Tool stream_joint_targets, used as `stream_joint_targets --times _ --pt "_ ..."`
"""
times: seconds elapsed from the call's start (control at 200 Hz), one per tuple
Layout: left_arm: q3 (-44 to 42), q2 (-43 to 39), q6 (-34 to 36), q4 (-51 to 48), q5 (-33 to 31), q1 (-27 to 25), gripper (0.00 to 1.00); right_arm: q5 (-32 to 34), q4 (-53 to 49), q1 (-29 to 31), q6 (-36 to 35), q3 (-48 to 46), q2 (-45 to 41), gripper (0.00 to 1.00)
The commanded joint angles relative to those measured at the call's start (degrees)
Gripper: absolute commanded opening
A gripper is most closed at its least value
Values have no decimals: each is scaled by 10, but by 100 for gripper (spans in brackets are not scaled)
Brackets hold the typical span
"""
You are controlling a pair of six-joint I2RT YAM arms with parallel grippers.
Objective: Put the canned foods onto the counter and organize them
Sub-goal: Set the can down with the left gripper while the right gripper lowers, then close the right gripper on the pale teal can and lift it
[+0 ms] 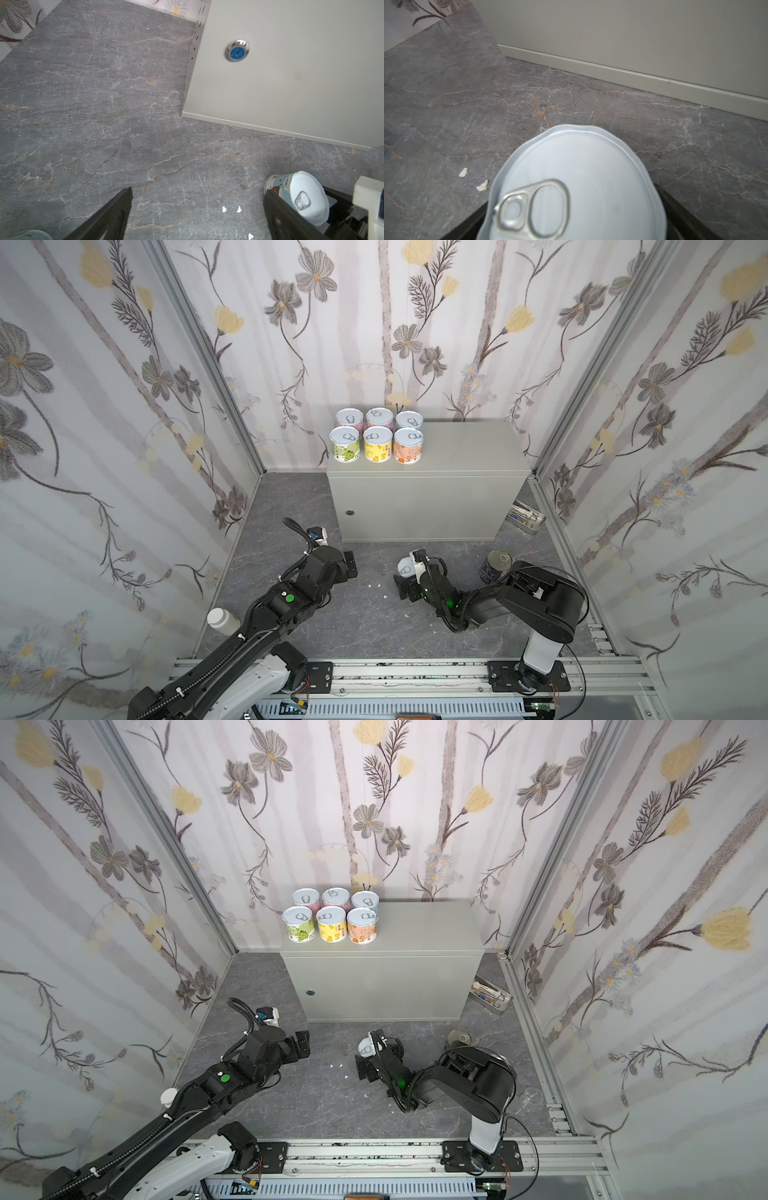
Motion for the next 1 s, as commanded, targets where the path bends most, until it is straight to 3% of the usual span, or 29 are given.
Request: stream_joint_targets --times 0.0,0.205,0.58,0.994 --pt "0 6 2 16 -2 3 100 3 11 -5 -6 14 13 99" --pt "4 15 5 18 1 6 100 20 -12 -7 -9 35 32 95" --pt "6 20 10 21 6 10 100 28 -23 -7 -18 50 40 73" --pt "13 10 3 19 34 10 100 46 -84 3 -19 17 -66 62"
